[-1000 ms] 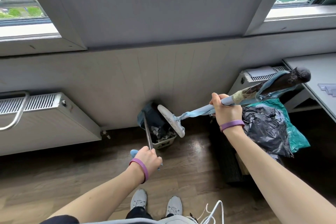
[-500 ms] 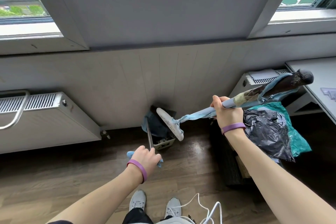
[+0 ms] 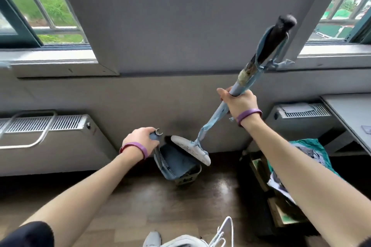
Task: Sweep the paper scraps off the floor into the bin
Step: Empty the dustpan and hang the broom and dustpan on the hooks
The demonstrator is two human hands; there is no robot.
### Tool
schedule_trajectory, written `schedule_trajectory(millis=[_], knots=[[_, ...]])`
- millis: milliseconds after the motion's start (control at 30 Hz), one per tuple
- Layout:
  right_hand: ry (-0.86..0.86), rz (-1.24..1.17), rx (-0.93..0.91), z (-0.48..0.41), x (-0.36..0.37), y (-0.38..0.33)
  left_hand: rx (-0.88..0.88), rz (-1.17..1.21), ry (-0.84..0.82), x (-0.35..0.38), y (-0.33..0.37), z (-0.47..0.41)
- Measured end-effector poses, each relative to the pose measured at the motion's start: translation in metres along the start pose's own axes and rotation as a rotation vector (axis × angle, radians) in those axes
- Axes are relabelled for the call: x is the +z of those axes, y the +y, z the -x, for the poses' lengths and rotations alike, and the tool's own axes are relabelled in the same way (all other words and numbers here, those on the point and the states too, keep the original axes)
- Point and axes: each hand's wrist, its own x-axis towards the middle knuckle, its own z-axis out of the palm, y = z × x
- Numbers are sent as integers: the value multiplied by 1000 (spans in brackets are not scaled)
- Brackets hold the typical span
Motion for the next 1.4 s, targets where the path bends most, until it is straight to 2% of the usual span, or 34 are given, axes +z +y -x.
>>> schedule_trajectory(millis=[233, 433, 600, 733, 867, 1033, 1167, 1233, 1300, 1400], knots=[[-60, -6, -110, -23, 20, -61, -118, 139, 58, -61, -20, -20], [-178, -10, -184, -40, 32, -90, -54, -13, 114, -102, -27, -28], [-300, 73, -326, -53, 44, -128, -36, -183, 125, -130, -24, -43], [-340, 173, -476, -56, 59, -161, -39, -246, 151, -154, -26, -61], [-432, 123, -560, -58, 79, -187, -9, -231, 165, -180, -34, -87], [-691, 172, -534, -56, 128, -200, 64, -159, 220, -205, -39, -123], [-755, 218, -448, -56, 179, -199, 192, -121, 235, -219, -42, -152], [-755, 335, -440, -54, 198, -199, 255, -98, 221, -228, -45, -162], [-682, 442, -461, -54, 214, -196, 310, -69, 194, -238, -47, -168], [-641, 455, -472, -53, 235, -183, 364, -56, 187, -250, -44, -171]])
